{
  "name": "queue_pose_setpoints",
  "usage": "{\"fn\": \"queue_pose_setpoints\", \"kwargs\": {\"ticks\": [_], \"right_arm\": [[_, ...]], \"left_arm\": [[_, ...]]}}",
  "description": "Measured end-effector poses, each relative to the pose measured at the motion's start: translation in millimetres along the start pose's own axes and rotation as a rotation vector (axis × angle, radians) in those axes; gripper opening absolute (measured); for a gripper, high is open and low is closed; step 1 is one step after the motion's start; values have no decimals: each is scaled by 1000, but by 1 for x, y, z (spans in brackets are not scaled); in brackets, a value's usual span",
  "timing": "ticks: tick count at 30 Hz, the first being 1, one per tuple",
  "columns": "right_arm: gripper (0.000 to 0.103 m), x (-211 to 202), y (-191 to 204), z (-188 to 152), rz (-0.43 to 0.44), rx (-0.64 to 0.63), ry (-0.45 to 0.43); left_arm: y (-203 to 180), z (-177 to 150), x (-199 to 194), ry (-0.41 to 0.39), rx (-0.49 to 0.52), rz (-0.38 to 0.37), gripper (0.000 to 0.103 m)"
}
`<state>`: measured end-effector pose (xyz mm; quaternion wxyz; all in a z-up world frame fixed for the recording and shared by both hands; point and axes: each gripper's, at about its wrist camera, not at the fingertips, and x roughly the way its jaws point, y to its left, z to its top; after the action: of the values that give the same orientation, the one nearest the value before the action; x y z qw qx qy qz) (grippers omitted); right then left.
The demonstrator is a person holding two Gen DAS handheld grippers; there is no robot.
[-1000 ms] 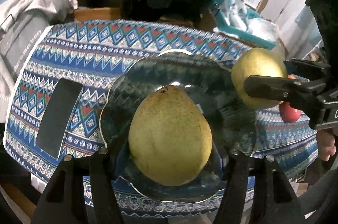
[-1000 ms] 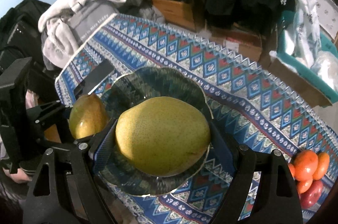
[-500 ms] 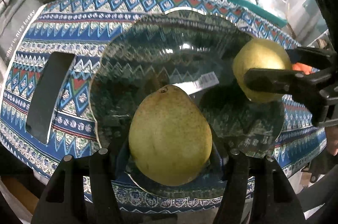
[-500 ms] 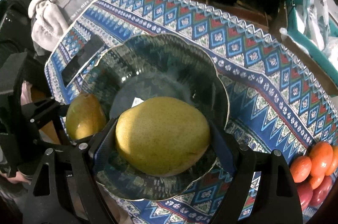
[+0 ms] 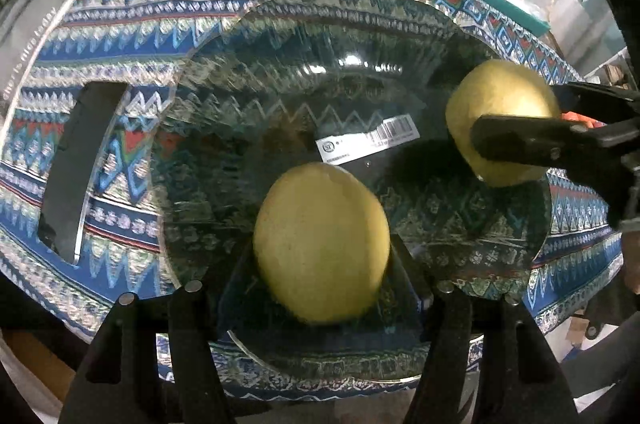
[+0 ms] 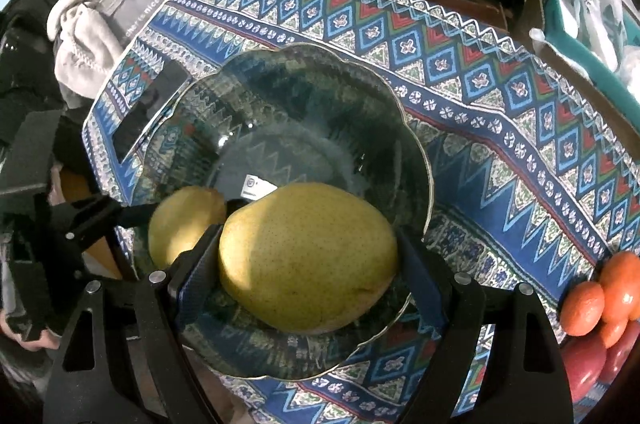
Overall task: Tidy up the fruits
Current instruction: 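Lower both pears into the glass bowl and open both tools, then move both tools back from the bowl to the remaining fruit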
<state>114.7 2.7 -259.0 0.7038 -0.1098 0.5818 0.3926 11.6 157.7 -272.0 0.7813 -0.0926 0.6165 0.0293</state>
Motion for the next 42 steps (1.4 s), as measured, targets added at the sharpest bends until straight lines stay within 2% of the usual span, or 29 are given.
{"fn": "queue_pose_setpoints", "kwargs": {"ticks": [2,5,6,10,18,23,30,42], "right_arm": [[84,1,1,1,-9,1,3],[77,-1,-1,1,-3,20,-9],[78,-4,-4,2,25,33,-20],[78,-13,-11,2,39,65,-41],[78,-37,-5,-1,19,38,-103],[78,-61,0,-7,-38,1,-161],[78,-87,-6,-19,-142,-17,-194],[78,-134,-40,-49,-285,21,-254]], "left_arm": [[0,1,-3,1,3,3,78],[2,1,-6,-3,-4,2,79],[2,1,-6,-1,-3,3,79],[1,2,-11,-6,-5,7,79],[-11,3,-41,-74,30,-2,79],[-26,4,-53,-102,58,-10,79],[-48,8,-62,-135,86,-13,79],[-92,16,-74,-172,155,-29,79]]}}
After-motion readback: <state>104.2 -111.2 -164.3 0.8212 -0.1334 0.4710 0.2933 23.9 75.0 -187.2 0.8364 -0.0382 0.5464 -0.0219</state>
